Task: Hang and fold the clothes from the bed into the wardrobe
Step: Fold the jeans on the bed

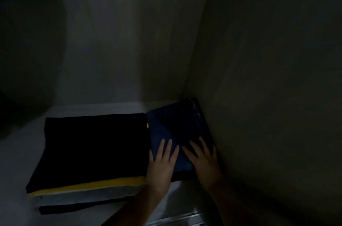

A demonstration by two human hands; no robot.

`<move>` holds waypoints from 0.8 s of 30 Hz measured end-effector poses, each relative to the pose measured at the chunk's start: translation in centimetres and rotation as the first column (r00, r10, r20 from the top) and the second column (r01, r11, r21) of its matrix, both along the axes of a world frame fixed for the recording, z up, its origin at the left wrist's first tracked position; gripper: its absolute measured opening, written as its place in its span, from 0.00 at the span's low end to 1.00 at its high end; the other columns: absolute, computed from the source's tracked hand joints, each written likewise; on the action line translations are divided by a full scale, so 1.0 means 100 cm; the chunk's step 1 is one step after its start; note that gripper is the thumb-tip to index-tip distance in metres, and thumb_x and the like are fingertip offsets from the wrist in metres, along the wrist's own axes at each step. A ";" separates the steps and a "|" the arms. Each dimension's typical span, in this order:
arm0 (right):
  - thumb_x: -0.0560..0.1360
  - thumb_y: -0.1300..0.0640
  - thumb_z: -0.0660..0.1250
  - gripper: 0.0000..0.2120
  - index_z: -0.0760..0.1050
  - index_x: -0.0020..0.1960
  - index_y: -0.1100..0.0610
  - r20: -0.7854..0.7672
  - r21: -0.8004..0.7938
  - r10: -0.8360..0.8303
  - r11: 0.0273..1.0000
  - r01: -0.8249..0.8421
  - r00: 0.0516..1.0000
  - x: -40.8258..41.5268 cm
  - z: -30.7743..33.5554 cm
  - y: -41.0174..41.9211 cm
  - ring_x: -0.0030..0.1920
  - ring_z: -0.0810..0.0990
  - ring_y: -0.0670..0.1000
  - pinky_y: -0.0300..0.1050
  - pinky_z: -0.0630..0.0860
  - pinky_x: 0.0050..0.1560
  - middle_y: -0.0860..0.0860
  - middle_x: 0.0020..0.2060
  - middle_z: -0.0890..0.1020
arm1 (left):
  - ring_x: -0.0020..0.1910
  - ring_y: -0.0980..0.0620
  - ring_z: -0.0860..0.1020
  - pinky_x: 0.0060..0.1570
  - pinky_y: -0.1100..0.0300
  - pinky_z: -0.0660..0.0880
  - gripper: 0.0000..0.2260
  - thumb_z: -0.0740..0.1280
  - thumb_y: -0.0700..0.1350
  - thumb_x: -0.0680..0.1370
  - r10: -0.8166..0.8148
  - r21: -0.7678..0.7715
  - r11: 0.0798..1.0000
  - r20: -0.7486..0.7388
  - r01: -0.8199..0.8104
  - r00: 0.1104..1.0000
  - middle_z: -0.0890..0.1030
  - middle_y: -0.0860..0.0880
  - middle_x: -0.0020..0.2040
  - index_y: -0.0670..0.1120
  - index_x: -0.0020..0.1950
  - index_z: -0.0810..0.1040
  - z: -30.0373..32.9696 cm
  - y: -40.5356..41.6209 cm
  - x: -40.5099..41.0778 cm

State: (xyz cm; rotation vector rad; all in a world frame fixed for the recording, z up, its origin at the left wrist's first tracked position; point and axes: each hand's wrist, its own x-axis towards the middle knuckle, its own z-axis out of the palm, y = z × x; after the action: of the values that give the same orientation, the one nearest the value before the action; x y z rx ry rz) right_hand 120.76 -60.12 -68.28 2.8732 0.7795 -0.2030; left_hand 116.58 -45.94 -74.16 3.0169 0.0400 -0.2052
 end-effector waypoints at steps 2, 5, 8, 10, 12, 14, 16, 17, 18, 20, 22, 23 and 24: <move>0.61 0.48 0.80 0.35 0.74 0.67 0.43 -0.066 0.012 -0.024 1.000 0.025 0.998 -0.004 -0.014 -0.003 0.68 0.70 0.66 0.75 0.67 0.57 0.56 0.67 0.75 | 0.70 0.43 0.26 0.71 0.36 0.42 0.31 0.52 0.44 0.82 -0.017 0.028 0.999 -0.028 0.018 0.999 0.28 0.46 0.73 0.51 0.75 0.31 -0.010 -0.002 -0.004; 0.81 0.49 0.56 0.31 0.44 0.78 0.41 -0.135 -0.014 -0.056 0.998 0.055 0.989 -0.007 -0.050 -0.013 0.76 0.36 0.61 0.70 0.37 0.70 0.52 0.78 0.41 | 0.64 0.42 0.20 0.71 0.38 0.47 0.34 0.52 0.44 0.82 -0.010 0.017 1.000 -0.048 0.011 0.999 0.23 0.45 0.69 0.51 0.68 0.23 -0.030 -0.006 -0.013; 0.81 0.48 0.55 0.32 0.38 0.77 0.41 -0.176 -0.022 -0.065 0.998 0.062 0.982 -0.010 -0.066 -0.015 0.75 0.31 0.61 0.68 0.34 0.70 0.52 0.77 0.36 | 0.64 0.42 0.20 0.71 0.39 0.52 0.36 0.53 0.42 0.82 -0.004 0.012 1.000 -0.056 0.005 0.998 0.21 0.45 0.67 0.51 0.66 0.20 -0.046 -0.008 -0.016; 0.81 0.47 0.55 0.33 0.37 0.77 0.42 -0.199 -0.027 -0.069 0.998 0.065 0.978 -0.010 -0.067 -0.013 0.75 0.31 0.61 0.68 0.34 0.70 0.52 0.77 0.35 | 0.65 0.42 0.20 0.71 0.39 0.52 0.37 0.53 0.43 0.82 -0.004 0.023 1.000 -0.062 0.005 0.998 0.21 0.44 0.68 0.51 0.67 0.20 -0.049 -0.009 -0.017; 0.81 0.46 0.55 0.33 0.37 0.77 0.42 -0.229 -0.050 -0.066 0.997 0.056 0.971 -0.011 -0.064 -0.014 0.75 0.31 0.60 0.68 0.34 0.70 0.52 0.77 0.34 | 0.65 0.42 0.20 0.72 0.39 0.50 0.36 0.54 0.43 0.82 -0.002 0.030 1.000 -0.110 0.005 0.994 0.23 0.44 0.70 0.51 0.70 0.23 -0.046 -0.009 -0.017; 0.81 0.47 0.56 0.34 0.37 0.77 0.43 -0.267 -0.079 -0.062 0.996 0.043 0.962 -0.013 -0.052 -0.012 0.75 0.31 0.60 0.68 0.36 0.71 0.52 0.77 0.34 | 0.67 0.43 0.22 0.72 0.38 0.46 0.36 0.56 0.44 0.81 0.008 0.033 0.999 -0.160 -0.003 0.987 0.26 0.44 0.73 0.51 0.74 0.28 -0.035 -0.009 -0.018; 0.81 0.48 0.57 0.35 0.37 0.78 0.44 -0.321 -0.110 -0.055 0.994 0.020 0.946 -0.013 -0.038 -0.011 0.75 0.31 0.60 0.67 0.37 0.72 0.52 0.77 0.34 | 0.72 0.43 0.27 0.70 0.36 0.43 0.36 0.57 0.47 0.81 0.011 0.032 0.999 -0.238 -0.004 0.971 0.30 0.43 0.75 0.50 0.76 0.32 -0.015 -0.014 -0.018; 0.80 0.47 0.59 0.36 0.37 0.78 0.44 -0.363 -0.141 -0.055 0.990 0.003 0.930 -0.013 -0.022 -0.010 0.75 0.32 0.60 0.67 0.38 0.72 0.52 0.77 0.34 | 0.74 0.43 0.30 0.70 0.34 0.42 0.36 0.58 0.48 0.81 0.011 0.008 1.000 -0.292 -0.009 0.956 0.31 0.43 0.76 0.50 0.77 0.34 0.001 -0.018 -0.018; 0.79 0.45 0.60 0.38 0.38 0.78 0.45 -0.393 -0.164 -0.048 0.986 -0.018 0.918 -0.011 -0.008 -0.009 0.76 0.33 0.59 0.67 0.39 0.72 0.51 0.77 0.35 | 0.75 0.43 0.32 0.70 0.33 0.43 0.36 0.59 0.47 0.80 0.004 -0.021 1.000 -0.330 -0.012 0.944 0.32 0.43 0.76 0.50 0.77 0.36 0.016 -0.022 -0.018; 0.78 0.44 0.61 0.37 0.42 0.79 0.46 -0.382 -0.195 -0.044 0.980 -0.035 0.923 -0.007 0.023 -0.007 0.77 0.38 0.57 0.66 0.43 0.73 0.51 0.78 0.39 | 0.76 0.43 0.36 0.71 0.36 0.46 0.36 0.61 0.43 0.79 -0.012 -0.078 0.997 -0.357 -0.017 0.934 0.36 0.43 0.78 0.50 0.78 0.40 0.053 -0.028 -0.015; 0.78 0.47 0.61 0.34 0.49 0.79 0.49 -0.301 -0.157 -0.063 0.988 0.016 0.952 -0.004 0.074 -0.003 0.78 0.47 0.57 0.62 0.52 0.73 0.53 0.78 0.46 | 0.77 0.44 0.40 0.72 0.40 0.50 0.34 0.61 0.43 0.79 -0.015 -0.144 0.989 -0.320 -0.033 0.947 0.41 0.43 0.79 0.51 0.79 0.43 0.105 -0.029 -0.009; 0.79 0.49 0.61 0.31 0.52 0.78 0.50 -0.246 -0.125 -0.081 0.991 0.051 0.966 -0.003 0.099 -0.001 0.77 0.53 0.57 0.59 0.57 0.71 0.54 0.78 0.49 | 0.77 0.44 0.43 0.72 0.42 0.51 0.33 0.61 0.44 0.79 -0.001 -0.155 0.987 -0.292 -0.047 0.956 0.44 0.43 0.79 0.50 0.78 0.45 0.132 -0.027 -0.007; 0.79 0.50 0.60 0.29 0.54 0.77 0.51 -0.213 -0.088 -0.099 0.993 0.082 0.972 -0.002 0.123 0.001 0.75 0.57 0.56 0.56 0.61 0.70 0.54 0.77 0.53 | 0.77 0.45 0.46 0.72 0.43 0.53 0.33 0.61 0.44 0.79 0.002 -0.162 0.986 -0.266 -0.047 0.964 0.46 0.43 0.79 0.50 0.78 0.46 0.159 -0.024 -0.005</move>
State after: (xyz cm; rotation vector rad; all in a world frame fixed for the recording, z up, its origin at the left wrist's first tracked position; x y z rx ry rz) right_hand 120.52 -59.99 -56.00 2.8455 0.6582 -0.5544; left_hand 116.11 -48.34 -58.24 2.7994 0.0801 -0.5791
